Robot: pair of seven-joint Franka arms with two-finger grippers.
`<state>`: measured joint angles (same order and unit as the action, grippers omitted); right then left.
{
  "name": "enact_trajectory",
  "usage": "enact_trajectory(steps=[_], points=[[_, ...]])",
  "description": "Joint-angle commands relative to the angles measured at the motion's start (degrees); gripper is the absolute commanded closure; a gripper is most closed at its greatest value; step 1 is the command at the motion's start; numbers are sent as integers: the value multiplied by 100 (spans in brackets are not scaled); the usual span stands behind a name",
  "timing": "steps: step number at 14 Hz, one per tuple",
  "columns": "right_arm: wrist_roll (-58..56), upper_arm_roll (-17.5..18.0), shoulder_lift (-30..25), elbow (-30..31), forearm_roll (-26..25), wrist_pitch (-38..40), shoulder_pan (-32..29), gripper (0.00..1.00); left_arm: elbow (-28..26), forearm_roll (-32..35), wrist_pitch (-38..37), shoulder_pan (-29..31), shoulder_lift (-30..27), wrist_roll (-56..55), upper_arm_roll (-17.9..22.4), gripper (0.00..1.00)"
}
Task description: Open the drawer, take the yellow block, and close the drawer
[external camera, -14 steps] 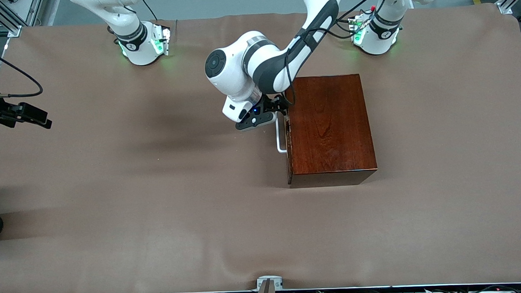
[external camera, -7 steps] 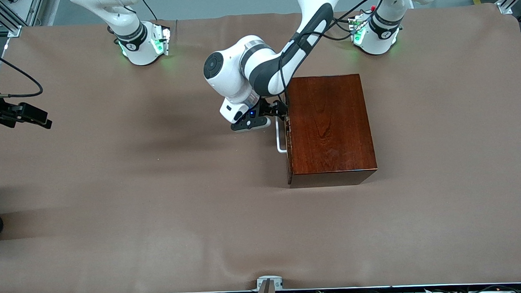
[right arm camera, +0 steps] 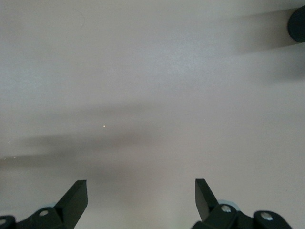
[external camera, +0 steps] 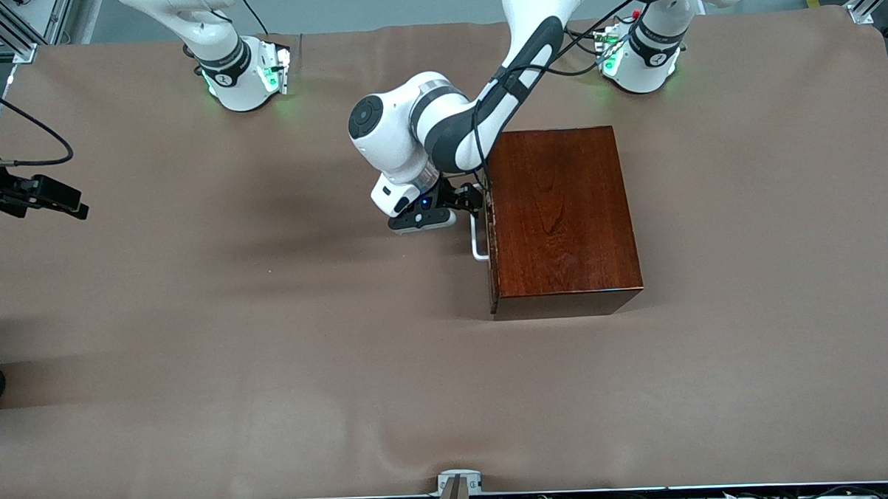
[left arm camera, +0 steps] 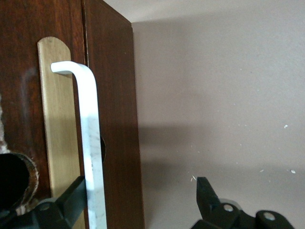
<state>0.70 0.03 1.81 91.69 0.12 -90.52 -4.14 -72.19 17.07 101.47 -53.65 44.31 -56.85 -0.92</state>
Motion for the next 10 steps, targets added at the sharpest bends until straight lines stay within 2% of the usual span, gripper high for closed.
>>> enact_trajectory(steps=[1,4,10], points=[[-44,58,-5,-37,-47,17,-61,0,161,148,170,56,131,-360,-31,0],[-44,58,-5,-37,-47,17,-61,0,161,-36,820,74,131,-914,-31,0],[-35,58,-5,-37,-47,8,-61,0,170,-230,1814,74,210,-968,-101,0]])
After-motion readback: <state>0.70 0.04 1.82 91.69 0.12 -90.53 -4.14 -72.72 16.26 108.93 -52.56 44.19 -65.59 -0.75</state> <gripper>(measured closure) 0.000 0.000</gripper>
